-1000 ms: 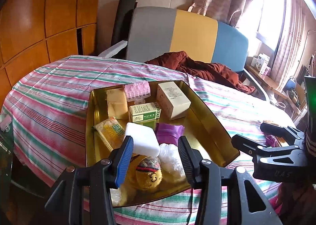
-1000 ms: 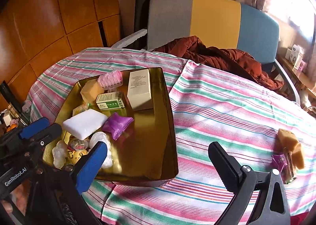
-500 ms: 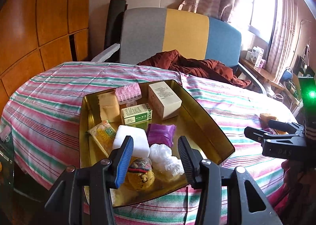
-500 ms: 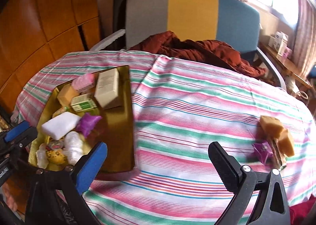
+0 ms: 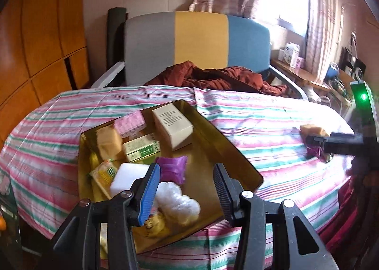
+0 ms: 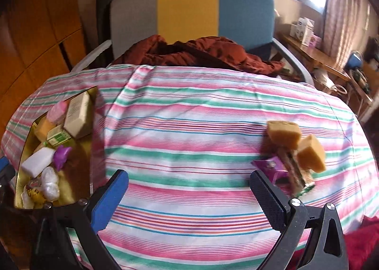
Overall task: Organize objects
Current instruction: 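Move both grippers from the tray toward the sponges and snack packets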
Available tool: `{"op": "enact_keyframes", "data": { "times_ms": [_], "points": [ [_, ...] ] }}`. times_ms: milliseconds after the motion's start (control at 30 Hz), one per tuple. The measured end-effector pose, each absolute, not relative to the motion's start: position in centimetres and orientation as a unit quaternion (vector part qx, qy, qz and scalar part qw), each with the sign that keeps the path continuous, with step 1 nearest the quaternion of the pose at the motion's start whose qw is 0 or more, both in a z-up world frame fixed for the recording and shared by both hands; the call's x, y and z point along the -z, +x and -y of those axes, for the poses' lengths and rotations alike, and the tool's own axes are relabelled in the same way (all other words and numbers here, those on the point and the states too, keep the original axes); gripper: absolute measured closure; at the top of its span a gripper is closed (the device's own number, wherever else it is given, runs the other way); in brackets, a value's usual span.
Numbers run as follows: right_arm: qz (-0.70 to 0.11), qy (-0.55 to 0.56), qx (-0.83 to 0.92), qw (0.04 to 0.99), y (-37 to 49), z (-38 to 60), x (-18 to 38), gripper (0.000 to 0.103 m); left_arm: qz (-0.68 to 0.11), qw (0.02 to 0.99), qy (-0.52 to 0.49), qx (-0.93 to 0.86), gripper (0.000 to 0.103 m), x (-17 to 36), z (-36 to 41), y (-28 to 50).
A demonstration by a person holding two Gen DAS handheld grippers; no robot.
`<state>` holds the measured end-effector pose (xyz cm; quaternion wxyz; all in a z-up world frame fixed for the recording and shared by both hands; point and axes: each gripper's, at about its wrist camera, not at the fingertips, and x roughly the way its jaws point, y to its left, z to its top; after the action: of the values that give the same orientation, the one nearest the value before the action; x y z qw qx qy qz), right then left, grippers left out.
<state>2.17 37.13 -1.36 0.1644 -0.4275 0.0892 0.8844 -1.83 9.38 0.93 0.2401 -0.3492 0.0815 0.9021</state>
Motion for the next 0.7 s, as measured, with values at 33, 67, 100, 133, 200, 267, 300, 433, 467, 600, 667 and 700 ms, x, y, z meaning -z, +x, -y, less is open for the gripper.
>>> {"op": "enact_keyframes", "data": {
  "times_ms": [33, 67, 100, 133, 200, 267, 300, 433, 467, 600, 667, 700],
  "points": [
    [-0.094, -0.426, -0.883, 0.174, 2.5, -38.0, 1.2, 0.0, -0.086, 0.246, -0.349, -0.9, 0.056, -1.0, -9.9, -1.8],
    [-0.098, -0.425, -0.881, 0.183, 2.8, -39.0, 1.1, 0.0, -0.09, 0.251, -0.349, -0.898, 0.056, -1.0, -10.3, -1.8],
    [-0.102, -0.424, -0.879, 0.193, 3.1, -39.9, 1.0, 0.0, -0.092, 0.256, -0.35, -0.896, 0.056, -1.0, -10.7, -1.8],
    [-0.104, -0.422, -0.878, 0.202, 3.3, -40.7, 0.8, 0.0, -0.095, 0.261, -0.351, -0.894, 0.056, -0.9, -11.2, -1.7],
    [-0.106, -0.416, -0.875, 0.225, 4.1, -42.5, 0.5, 0.0, -0.101, 0.27, -0.352, -0.89, 0.056, -0.9, -12.2, -1.7],
    [-0.116, -0.406, -0.872, 0.248, 5.0, -44.4, 0.1, 0.0, -0.106, 0.281, -0.352, -0.887, 0.056, -0.8, -13.0, -1.5],
    [-0.125, -0.4, -0.87, 0.26, 5.5, -45.5, -0.1, 0.0, -0.108, 0.286, -0.352, -0.885, 0.056, -0.8, -13.4, -1.4],
    [-0.178, -0.368, -0.857, 0.312, 8.3, -50.1, -0.6, 0.0, -0.115, 0.303, -0.357, -0.876, 0.056, -0.5, -14.8, -1.3],
    [-0.193, -0.359, -0.853, 0.326, 9.1, -51.2, -0.7, 0.0, -0.115, 0.306, -0.359, -0.874, 0.056, -0.4, -15.1, -1.2],
    [-0.25, -0.317, -0.829, 0.387, 12.3, -55.5, -0.4, 0.0, -0.12, 0.318, -0.368, -0.865, 0.056, 0.0, -16.5, -1.2],
    [-0.274, -0.301, -0.816, 0.411, 13.7, -56.9, 0.4, 0.0, -0.124, 0.323, -0.371, -0.862, 0.056, 0.2, -17.2, -1.1],
    [-0.293, -0.293, -0.807, 0.42, 14.5, -57.6, 1.0, 0.0, -0.128, 0.328, -0.371, -0.86, 0.056, 0.3, -17.8, -1.0]
  ]
}}
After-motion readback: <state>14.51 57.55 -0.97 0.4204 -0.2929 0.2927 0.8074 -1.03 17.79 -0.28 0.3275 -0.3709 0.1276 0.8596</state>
